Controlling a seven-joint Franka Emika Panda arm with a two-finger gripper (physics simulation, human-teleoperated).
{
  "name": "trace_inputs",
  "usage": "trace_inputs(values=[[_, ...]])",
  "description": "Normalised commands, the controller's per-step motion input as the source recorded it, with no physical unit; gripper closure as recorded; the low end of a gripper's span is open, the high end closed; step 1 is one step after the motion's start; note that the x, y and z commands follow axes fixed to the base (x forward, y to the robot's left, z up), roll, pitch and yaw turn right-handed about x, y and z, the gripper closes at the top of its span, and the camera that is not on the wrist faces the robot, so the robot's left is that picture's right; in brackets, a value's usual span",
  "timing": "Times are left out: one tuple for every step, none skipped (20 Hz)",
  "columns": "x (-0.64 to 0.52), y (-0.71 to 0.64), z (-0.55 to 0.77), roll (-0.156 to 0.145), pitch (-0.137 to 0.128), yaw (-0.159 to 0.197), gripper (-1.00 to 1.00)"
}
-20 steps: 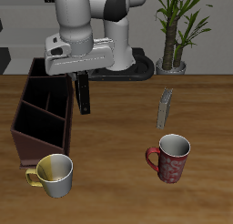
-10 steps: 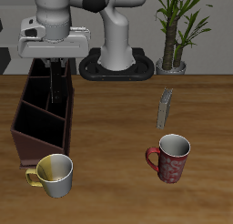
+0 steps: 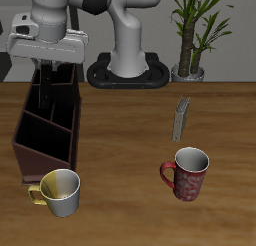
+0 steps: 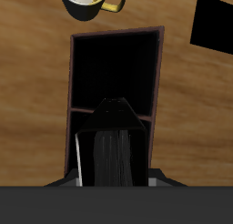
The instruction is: Place the black book into the right desk caddy's back compartment
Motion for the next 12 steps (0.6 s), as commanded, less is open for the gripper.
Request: trace_inputs(values=[[-0.05, 0.03, -0.05, 0.004, 0.017, -0.038, 1.0], [-0.07, 0.02, -0.34, -0.032, 0.059, -0.08, 1.0], [-0.03, 0.07, -0.14, -0.038, 0.017, 0.006, 1.0], [-0.04, 0.03, -0.27, -0.059, 0.028, -0.042, 1.0], [-0.02, 0.11, -0.28, 0.012, 0.047, 0.005, 1.0], [-0.16, 0.07, -0.25, -0.021, 0.007, 0.057, 1.0], [-0.07, 0.04, -0.14, -0.023, 0.045, -0.06, 1.0], [-0.18, 0.05, -0.04, -0.005, -0.03, 0.027, 1.0], [-0.19, -0.14, -0.04, -0.055, -0.019, -0.078, 1.0], [0.01, 0.02, -0.01, 0.0, 0.0, 0.0, 1.0], [0.05, 0.02, -0.02, -0.024, 0.0, -0.04, 1.0], [-0.18, -0.09, -0.11, -0.008, 0.009, -0.018, 1.0]])
